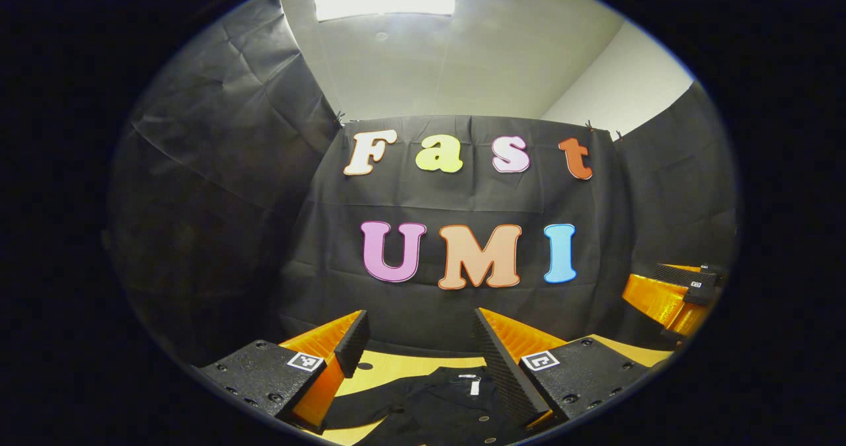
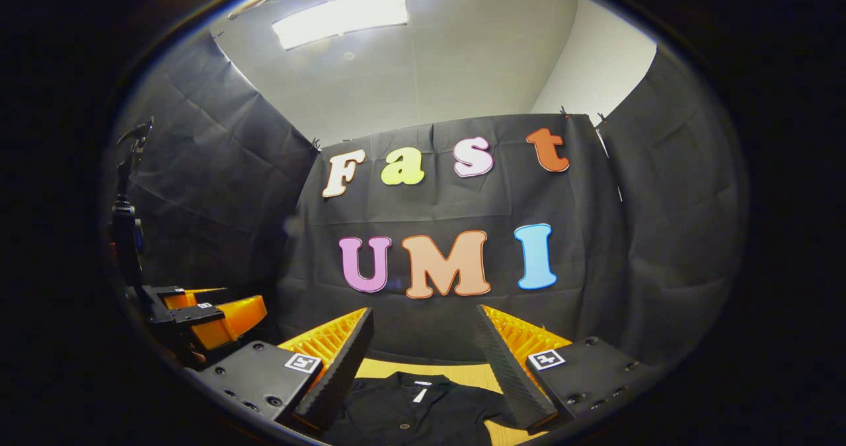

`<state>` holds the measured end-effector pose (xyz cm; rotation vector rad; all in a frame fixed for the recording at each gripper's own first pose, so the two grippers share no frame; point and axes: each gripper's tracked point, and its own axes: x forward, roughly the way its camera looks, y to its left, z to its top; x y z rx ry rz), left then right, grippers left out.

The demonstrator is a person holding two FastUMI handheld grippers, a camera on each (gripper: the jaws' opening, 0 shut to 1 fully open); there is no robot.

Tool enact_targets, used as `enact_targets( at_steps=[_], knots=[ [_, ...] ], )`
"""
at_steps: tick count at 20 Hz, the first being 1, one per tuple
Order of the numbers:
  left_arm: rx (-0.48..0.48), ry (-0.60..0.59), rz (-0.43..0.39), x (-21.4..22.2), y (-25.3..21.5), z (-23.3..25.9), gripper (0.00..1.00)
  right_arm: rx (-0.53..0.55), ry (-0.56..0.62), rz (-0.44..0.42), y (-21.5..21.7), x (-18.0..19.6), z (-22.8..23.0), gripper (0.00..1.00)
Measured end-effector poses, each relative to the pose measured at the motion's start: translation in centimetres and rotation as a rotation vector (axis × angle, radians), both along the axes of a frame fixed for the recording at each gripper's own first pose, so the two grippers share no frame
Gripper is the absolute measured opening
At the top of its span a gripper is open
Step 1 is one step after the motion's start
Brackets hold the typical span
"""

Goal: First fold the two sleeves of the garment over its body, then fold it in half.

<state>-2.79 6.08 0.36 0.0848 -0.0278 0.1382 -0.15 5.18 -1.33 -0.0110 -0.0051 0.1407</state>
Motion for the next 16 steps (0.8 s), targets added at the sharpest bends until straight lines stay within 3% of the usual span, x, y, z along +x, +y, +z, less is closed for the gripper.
enact_targets(
  at_steps=[11, 16],
  knots=[
    [-0.053, 0.033, -0.088, 1.4, -0.3, -1.7, 0.92, -0.024, 0.047, -0.103, -2.3, 0.5, -2.1, 0.97],
    [-0.036, 0.007, -0.115, 2.9, -1.9, -1.0, 0.92, -0.030, 0.126, -0.171, -8.0, 2.5, -4.1, 0.98]
  ],
)
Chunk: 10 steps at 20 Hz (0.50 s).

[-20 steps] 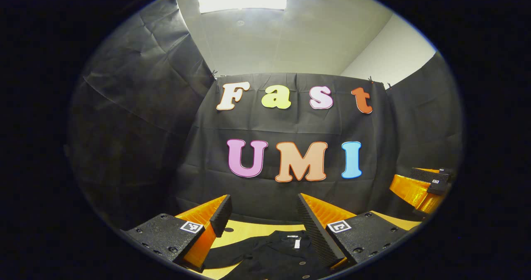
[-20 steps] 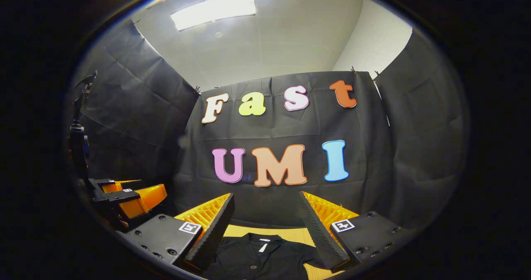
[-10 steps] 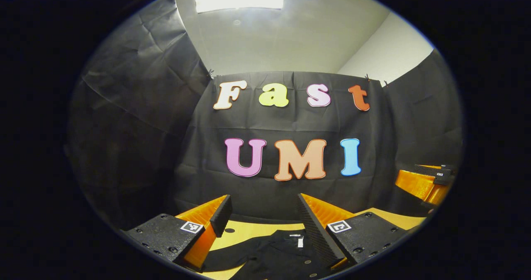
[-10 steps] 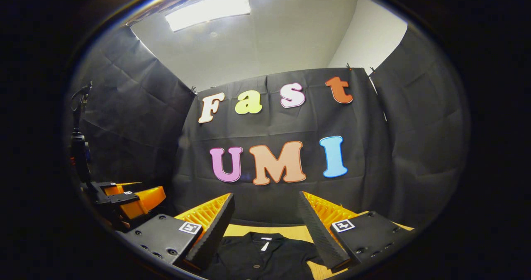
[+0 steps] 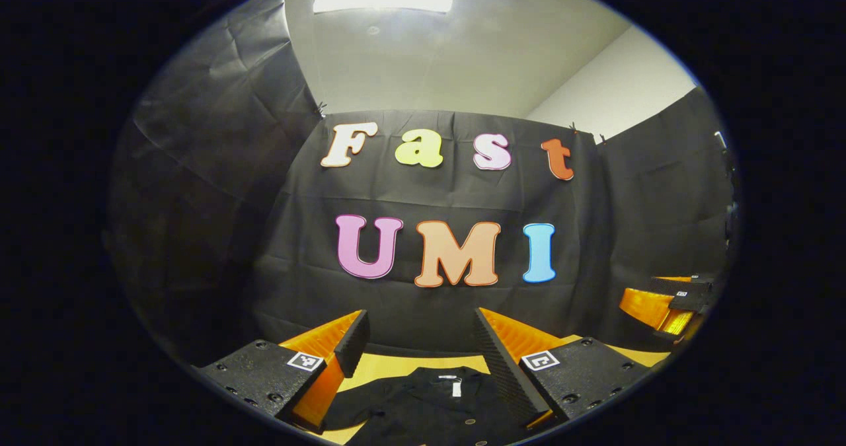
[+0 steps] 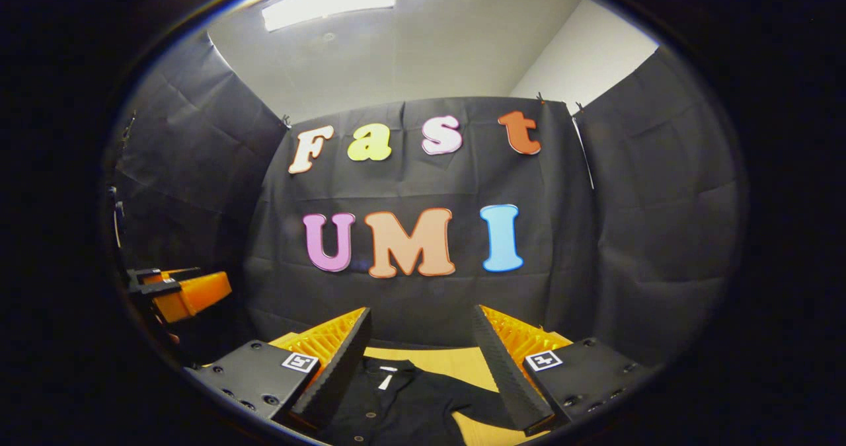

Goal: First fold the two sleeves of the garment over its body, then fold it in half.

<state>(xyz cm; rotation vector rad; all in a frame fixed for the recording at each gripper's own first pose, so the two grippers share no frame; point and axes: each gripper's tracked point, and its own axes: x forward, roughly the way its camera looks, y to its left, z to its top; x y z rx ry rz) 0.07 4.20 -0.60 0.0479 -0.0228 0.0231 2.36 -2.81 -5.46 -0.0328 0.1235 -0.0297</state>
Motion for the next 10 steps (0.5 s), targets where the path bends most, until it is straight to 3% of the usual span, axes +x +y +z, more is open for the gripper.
enact_targets(
  at_steps=[5, 10],
  knots=[
    [0.007, 0.007, 0.028, 0.9, -0.2, -0.4, 0.93, 0.009, 0.071, -0.140, -8.6, 2.3, -2.2, 0.98],
    [0.022, 0.014, 0.043, 1.9, -1.5, -0.6, 0.93, -0.057, 0.142, -0.244, -16.3, 3.4, -5.1, 0.98]
  ],
)
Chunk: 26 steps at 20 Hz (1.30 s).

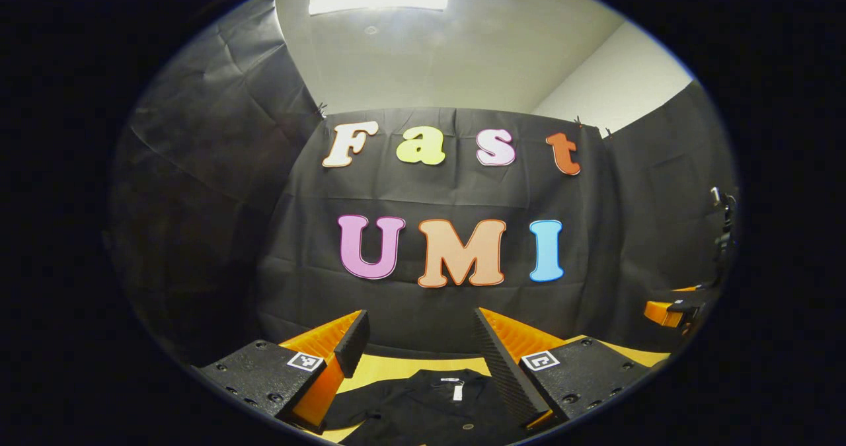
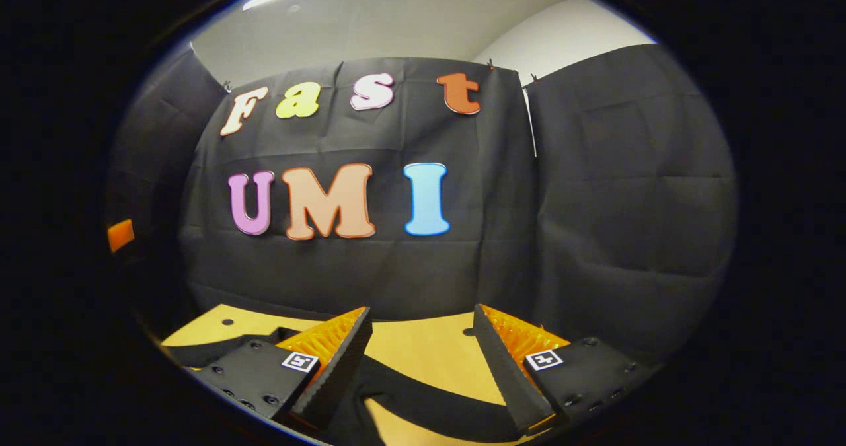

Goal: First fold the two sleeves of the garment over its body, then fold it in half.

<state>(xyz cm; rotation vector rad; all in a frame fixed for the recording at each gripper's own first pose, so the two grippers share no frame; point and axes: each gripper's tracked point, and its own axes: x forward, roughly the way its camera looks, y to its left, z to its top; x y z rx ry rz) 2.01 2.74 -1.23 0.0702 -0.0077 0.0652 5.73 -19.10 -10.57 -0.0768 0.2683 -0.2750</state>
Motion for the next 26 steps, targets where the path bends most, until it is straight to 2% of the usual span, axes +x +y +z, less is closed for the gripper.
enact_targets(
  at_steps=[5, 14, 20, 26],
  knots=[
    [0.013, 0.018, 0.001, 0.8, -1.5, -0.7, 0.93, 0.015, 0.100, -0.081, -6.0, -0.2, -4.2, 0.98],
    [0.034, 0.062, 0.013, 2.0, -4.4, -2.4, 0.92, 0.061, 0.414, -0.200, -14.7, -4.0, -16.3, 0.98],
    [0.054, 0.094, 0.015, 2.5, -6.9, -3.7, 0.93, 0.083, 0.624, -0.182, -16.9, -7.1, -24.1, 0.99],
    [0.079, 0.110, 0.005, 3.1, -9.6, -4.4, 0.92, 0.151, 0.755, -0.180, -17.8, -8.7, -29.5, 0.99]
  ],
)
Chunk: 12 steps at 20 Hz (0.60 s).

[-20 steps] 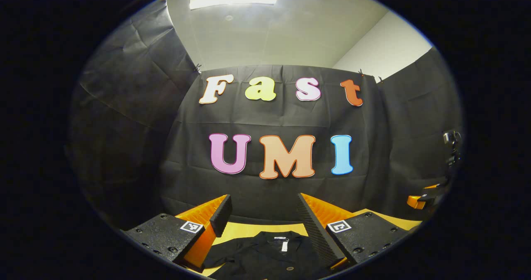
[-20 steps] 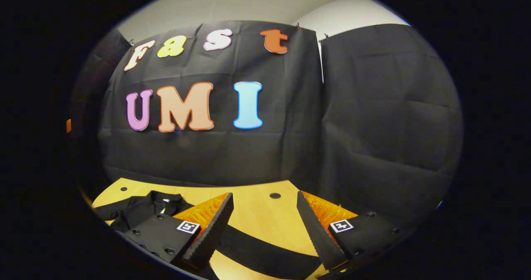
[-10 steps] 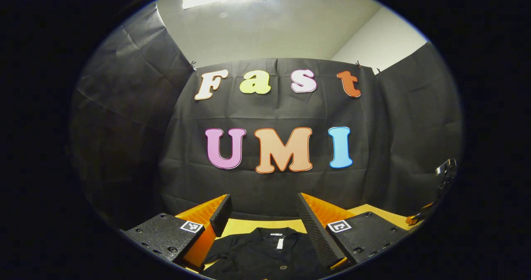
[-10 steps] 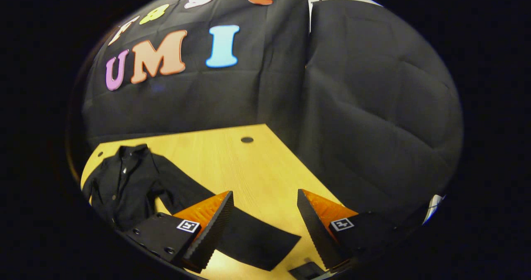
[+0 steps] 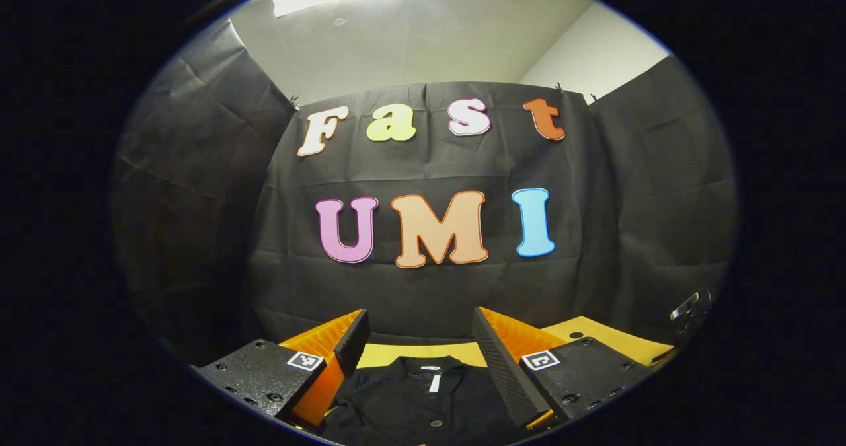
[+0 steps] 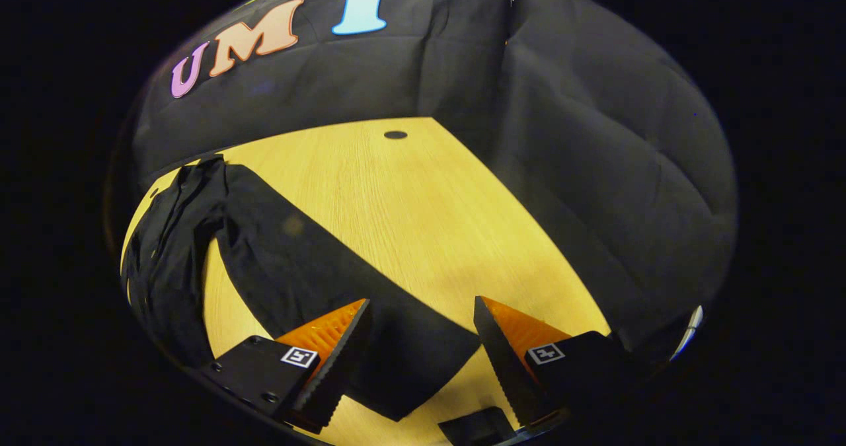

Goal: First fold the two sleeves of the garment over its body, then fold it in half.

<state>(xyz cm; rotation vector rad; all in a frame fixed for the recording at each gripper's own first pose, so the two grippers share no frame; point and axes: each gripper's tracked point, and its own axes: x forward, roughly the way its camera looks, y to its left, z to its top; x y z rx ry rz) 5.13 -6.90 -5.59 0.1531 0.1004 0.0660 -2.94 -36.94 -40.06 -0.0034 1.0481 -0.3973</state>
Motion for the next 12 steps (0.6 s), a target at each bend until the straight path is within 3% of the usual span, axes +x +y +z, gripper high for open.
enact_targets(
  at_steps=[4, 6, 8, 12],
  knots=[
    [0.011, 0.019, -0.013, 0.3, -1.8, -1.0, 0.92, 0.096, 0.089, -0.048, -0.1, -1.6, -2.1, 0.99],
    [0.013, 0.034, -0.019, 0.2, -2.4, -1.4, 0.92, 0.091, 0.073, -0.035, 0.1, -0.9, -1.8, 1.00],
    [0.009, 0.047, -0.020, 0.2, -2.6, -1.7, 0.94, 0.098, 0.090, -0.019, 0.8, -0.7, -1.9, 0.94],
    [0.004, 0.055, -0.020, 0.5, -2.4, -2.1, 0.99, 0.096, 0.100, 0.036, 2.8, -0.1, -2.2, 0.44]
  ],
)
